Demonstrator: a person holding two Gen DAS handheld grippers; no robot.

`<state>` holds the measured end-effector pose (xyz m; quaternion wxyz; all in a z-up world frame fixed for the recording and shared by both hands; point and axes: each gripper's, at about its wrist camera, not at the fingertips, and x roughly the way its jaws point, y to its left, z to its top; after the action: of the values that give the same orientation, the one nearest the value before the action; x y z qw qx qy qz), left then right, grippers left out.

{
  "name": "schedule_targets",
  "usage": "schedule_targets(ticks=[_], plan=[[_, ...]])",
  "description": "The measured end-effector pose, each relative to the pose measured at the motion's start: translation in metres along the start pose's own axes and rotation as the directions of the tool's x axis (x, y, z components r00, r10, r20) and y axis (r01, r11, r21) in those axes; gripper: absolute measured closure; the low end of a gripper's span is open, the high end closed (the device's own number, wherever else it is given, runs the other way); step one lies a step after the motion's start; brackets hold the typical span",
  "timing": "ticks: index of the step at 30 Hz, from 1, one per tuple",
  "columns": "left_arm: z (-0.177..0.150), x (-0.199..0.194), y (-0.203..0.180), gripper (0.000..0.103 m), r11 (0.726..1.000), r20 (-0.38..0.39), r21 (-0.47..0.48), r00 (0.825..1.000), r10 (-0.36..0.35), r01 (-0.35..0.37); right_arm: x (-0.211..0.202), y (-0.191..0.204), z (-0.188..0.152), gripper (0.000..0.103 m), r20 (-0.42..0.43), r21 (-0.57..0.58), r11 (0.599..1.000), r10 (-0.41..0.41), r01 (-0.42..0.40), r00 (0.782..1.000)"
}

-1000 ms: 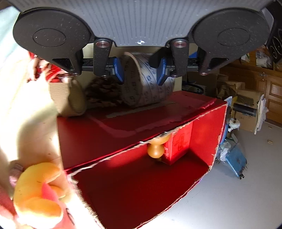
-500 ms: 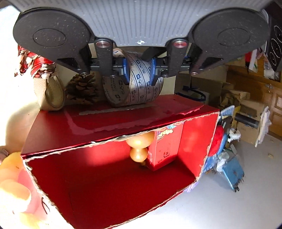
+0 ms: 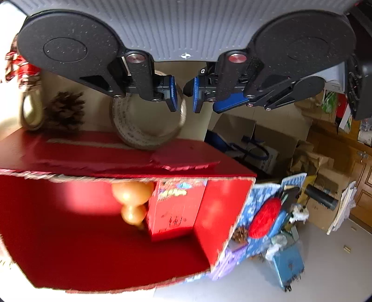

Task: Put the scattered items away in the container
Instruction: 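Grasp the tape roll by its rim with the right gripper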

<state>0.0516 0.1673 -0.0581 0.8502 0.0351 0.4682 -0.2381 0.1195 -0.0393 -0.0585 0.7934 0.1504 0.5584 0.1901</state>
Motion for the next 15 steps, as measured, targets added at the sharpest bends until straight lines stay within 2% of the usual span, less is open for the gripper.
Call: schedule_targets(ticks=[4, 9, 15], plan=[[-0.005, 0.003, 0.01, 0.061, 1.0, -0.014, -0.025, 1.0, 0.004, -0.005, 0.013, 0.002, 0.0, 0.087, -0.035, 0.029, 0.999, 0.033, -0.032, 0.999], [-0.009, 0.002, 0.018, 0.061, 0.999, -0.021, -0.039, 1.0, 0.014, -0.015, 0.01, 0.009, 0.001, 0.082, -0.022, 0.011, 0.998, 0.063, -0.063, 0.998], [-0.005, -0.006, 0.027, 0.062, 0.998, -0.009, -0.057, 1.0, 0.013, -0.013, -0.005, 0.009, 0.007, 0.081, 0.034, -0.036, 0.999, 0.002, -0.001, 0.999]])
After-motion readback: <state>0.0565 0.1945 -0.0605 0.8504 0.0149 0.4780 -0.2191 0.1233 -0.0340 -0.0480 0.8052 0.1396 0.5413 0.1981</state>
